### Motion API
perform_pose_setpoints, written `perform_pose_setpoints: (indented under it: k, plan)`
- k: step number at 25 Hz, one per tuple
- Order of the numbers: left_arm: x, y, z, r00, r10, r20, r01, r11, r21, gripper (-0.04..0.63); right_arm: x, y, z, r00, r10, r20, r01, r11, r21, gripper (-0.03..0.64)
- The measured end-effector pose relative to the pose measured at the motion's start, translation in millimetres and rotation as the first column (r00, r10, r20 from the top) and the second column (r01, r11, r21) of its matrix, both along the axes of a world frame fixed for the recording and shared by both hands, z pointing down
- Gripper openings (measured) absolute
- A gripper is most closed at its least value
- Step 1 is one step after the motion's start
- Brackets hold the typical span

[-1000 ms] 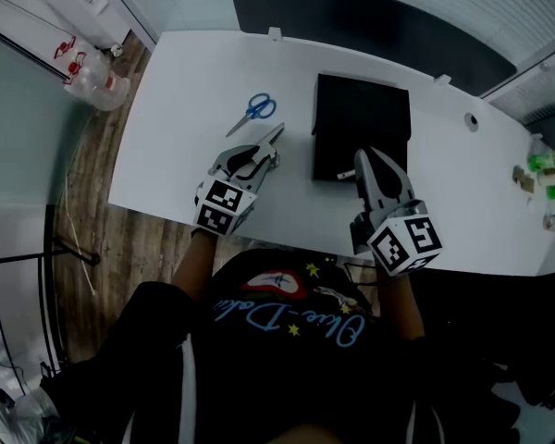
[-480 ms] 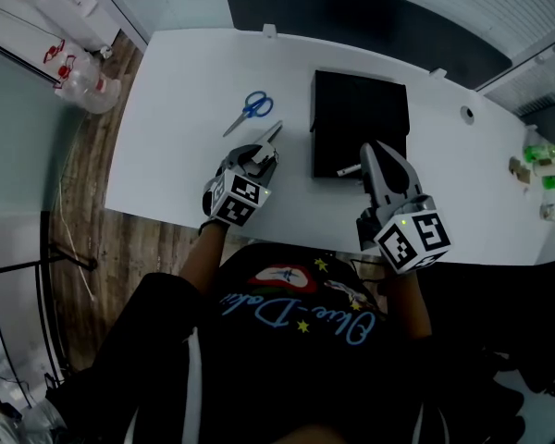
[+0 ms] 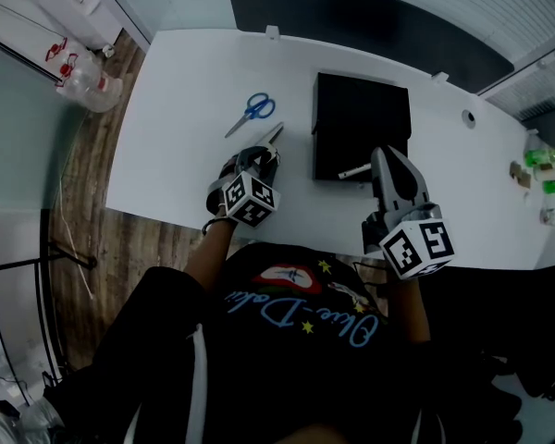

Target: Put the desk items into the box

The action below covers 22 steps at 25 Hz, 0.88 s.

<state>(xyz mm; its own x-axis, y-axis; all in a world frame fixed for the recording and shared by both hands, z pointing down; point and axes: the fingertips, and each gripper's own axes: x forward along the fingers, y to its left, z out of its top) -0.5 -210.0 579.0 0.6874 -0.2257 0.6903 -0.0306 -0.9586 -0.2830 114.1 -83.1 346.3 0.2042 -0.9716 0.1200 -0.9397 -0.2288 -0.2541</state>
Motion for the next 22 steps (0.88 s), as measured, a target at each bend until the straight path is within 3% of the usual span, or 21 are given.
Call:
perform_pose_setpoints:
  k: [8,22]
  plan:
    - [-1,-18,-20,0.999,-0.035,0.003,0.035,0.992,0.119,0.027,6,6,0,1.0,0.019,0.015,-0.019,1.0,0.024,0.02]
    - [-2,-27,-28,0.997,-0.078,-0.012,0.078,0.991,0.105,0.02,13,8,1,1.0,0.016,0.026,-0.017,0.999,0.036,0.021]
